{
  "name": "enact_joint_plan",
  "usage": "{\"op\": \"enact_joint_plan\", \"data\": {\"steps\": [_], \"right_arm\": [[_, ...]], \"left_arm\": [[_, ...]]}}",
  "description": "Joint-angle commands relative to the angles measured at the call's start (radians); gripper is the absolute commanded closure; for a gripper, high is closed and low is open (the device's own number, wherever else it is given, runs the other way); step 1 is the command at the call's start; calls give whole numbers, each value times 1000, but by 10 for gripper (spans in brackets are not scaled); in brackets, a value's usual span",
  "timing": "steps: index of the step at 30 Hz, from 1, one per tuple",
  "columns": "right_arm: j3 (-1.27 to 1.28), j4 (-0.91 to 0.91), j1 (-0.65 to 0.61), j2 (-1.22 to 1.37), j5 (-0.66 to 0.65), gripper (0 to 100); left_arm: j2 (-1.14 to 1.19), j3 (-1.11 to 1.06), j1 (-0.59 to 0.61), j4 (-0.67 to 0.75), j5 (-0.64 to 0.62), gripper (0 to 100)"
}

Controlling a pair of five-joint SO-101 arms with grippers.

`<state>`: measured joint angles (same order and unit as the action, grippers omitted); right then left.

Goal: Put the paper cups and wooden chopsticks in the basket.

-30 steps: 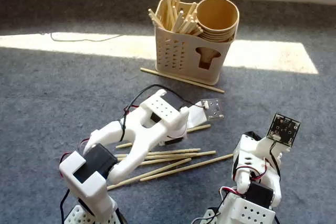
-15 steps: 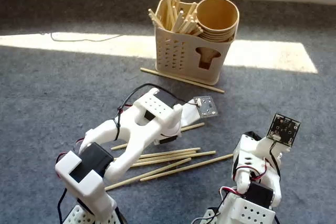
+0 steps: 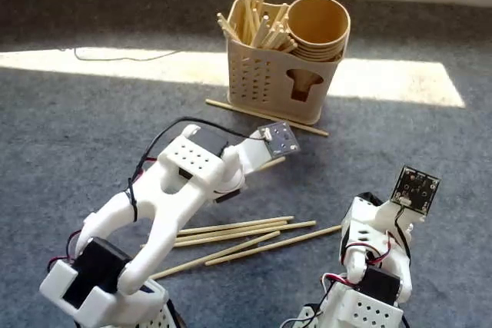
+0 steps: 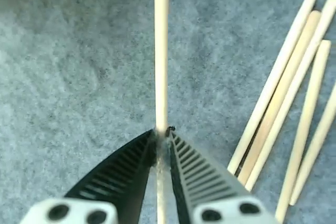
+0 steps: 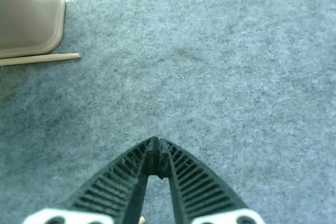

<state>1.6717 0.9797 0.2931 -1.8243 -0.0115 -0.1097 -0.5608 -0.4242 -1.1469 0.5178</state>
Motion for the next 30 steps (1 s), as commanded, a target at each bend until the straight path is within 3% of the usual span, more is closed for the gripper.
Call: {"op": "enact_joint_plan", "data": {"steps": [1, 22, 30], "right_arm": [[111, 1, 10, -12, -9, 990], [111, 2, 10, -12, -9, 990], [111, 2, 8, -12, -9, 990]], "left_arm": [[-51, 10, 16, -9, -2, 994], [-641, 35, 21, -66, -250, 994], [-736, 139, 22, -64, -345, 994]]}}
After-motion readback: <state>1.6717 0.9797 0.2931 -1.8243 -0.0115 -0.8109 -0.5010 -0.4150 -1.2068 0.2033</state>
